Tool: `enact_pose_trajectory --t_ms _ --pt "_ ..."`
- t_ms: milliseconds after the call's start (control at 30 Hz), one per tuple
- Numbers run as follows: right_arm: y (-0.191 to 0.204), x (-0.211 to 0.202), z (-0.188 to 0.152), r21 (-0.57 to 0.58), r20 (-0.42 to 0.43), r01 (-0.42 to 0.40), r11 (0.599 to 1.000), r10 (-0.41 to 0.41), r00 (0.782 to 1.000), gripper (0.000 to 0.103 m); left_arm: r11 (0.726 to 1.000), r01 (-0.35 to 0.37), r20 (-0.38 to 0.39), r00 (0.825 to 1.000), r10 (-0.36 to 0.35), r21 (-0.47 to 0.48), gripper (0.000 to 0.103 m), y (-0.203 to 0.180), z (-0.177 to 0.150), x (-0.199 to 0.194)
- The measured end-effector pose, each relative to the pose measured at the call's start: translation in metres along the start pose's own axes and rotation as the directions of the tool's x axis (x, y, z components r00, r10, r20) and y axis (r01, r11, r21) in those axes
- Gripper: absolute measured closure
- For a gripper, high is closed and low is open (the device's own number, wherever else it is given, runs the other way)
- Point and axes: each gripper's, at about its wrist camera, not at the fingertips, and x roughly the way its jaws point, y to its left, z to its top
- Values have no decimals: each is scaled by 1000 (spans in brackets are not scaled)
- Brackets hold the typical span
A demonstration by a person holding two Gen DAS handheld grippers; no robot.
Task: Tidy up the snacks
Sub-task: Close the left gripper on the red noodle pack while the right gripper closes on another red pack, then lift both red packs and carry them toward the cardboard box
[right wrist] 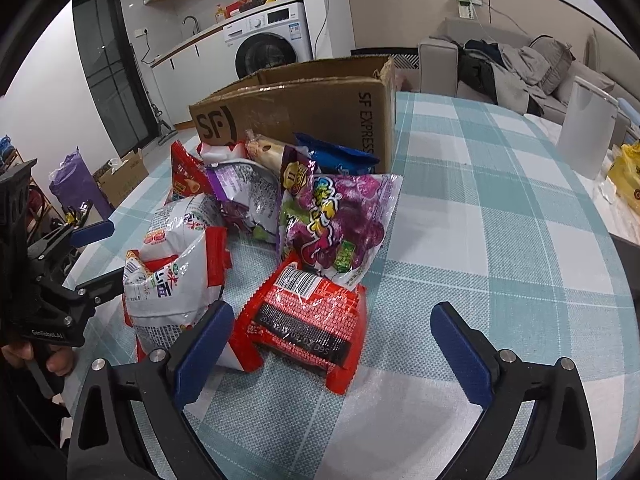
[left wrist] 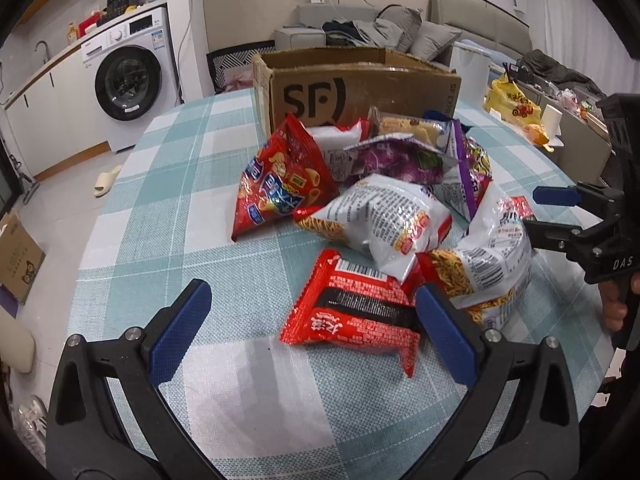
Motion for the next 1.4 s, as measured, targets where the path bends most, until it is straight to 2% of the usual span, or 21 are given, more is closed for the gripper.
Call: enact_pose_trajectory --t_ms 200,300,400,533,633,767,800,867,933,1233,1400 --pt "1 15 1 14 -30 -7 1000 8 1000 7 1000 22 -34 999 -22 13 1 -4 -1 7" --pt "0 23 4 13 -53 15 1000 -14 998 10 999 37 -55 998 -37 -3 1 -2 -1 11" --pt "-1 27 3 7 -62 26 1000 -26 998 12 997 72 -77 994 -74 -25 5 1 -2 16" --pt "-7 25 1 13 -66 34 999 -34 997 13 996 81 -80 993 -83 -28 7 2 -1 17" --pt "-11 25 1 13 -67 38 999 -37 997 17 994 104 -84 991 -106 -29 15 2 -4 16" --pt "-11 21 -2 9 -63 30 1000 -30 998 22 992 125 -112 986 -126 -18 35 -3 -6 20" --pt "-11 20 -3 9 -60 22 1000 -21 998 26 992 121 -113 986 -122 -18 37 -3 -6 19" --pt "-9 18 -5 10 -56 10 1000 -10 998 30 991 130 -108 985 -131 -24 47 -2 -7 18" --pt "-7 16 -6 8 -53 -6 1000 7 999 38 991 127 -103 986 -131 -40 52 1 -6 18" --pt "-7 9 -11 13 -31 -37 999 38 999 54 986 142 -77 986 -149 -90 58 11 -5 15" --pt "-10 3 -14 31 -17 -63 998 63 998 57 983 148 -51 987 -155 -112 59 16 -7 9"
